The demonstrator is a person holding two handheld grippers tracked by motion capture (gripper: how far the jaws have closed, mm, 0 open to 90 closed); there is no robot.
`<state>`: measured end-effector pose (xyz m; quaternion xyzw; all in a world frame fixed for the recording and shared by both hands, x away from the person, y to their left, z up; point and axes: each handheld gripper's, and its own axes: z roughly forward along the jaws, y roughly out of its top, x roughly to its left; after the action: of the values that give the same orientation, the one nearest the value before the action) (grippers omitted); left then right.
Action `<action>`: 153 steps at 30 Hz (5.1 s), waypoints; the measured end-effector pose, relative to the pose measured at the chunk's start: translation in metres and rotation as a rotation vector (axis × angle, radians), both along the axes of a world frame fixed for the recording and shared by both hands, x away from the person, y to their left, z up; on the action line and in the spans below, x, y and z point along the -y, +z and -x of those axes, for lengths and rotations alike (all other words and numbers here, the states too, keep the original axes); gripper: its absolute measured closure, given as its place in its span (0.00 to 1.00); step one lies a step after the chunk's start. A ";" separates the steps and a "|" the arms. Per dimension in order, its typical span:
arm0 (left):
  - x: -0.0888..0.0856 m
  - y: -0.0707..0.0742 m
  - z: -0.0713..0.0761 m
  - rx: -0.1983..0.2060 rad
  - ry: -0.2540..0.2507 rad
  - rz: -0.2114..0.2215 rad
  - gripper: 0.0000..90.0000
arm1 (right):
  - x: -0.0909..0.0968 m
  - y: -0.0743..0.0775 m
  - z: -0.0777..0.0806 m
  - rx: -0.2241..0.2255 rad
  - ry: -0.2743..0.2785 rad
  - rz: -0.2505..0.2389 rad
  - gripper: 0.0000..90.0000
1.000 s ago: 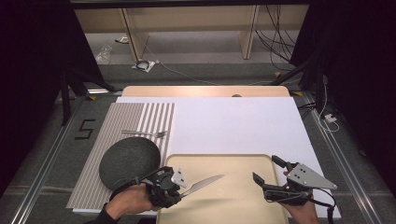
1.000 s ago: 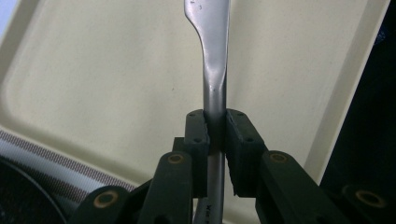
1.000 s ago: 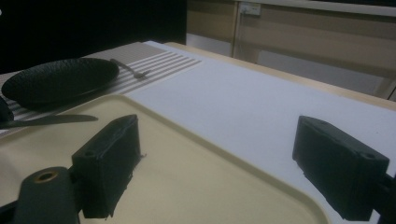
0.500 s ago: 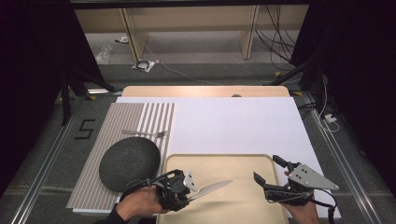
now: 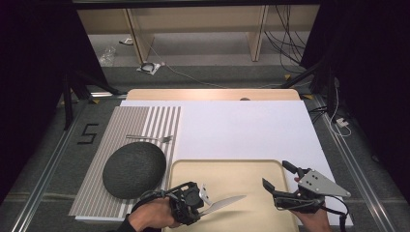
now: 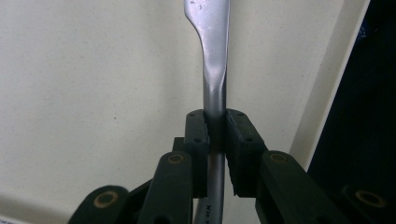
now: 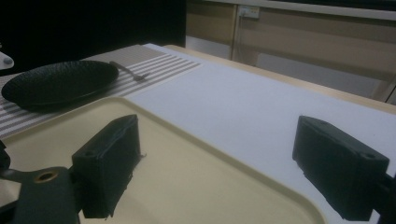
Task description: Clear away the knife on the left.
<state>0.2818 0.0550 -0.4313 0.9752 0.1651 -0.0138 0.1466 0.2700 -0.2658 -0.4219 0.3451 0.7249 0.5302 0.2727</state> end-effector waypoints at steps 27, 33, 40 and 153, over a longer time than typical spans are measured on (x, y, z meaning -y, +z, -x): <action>0.010 -0.021 0.006 -0.068 -0.024 -0.062 0.88 | -0.001 -0.001 -0.001 -0.004 0.005 -0.001 0.18; 0.009 -0.023 0.008 -0.066 -0.023 -0.069 0.88 | -0.001 -0.001 -0.001 -0.001 0.006 0.000 0.18; 0.006 -0.018 0.007 -0.066 -0.021 -0.038 0.82 | -0.001 -0.001 -0.001 -0.003 0.006 0.002 0.18; -0.031 -0.033 -0.008 0.113 0.062 0.109 0.99 | -0.001 -0.001 0.000 -0.004 0.011 0.007 0.18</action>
<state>0.2901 0.0865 -0.4639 0.9594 0.1858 0.0368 0.2090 0.2697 -0.2649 -0.4224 0.3413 0.7293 0.5283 0.2694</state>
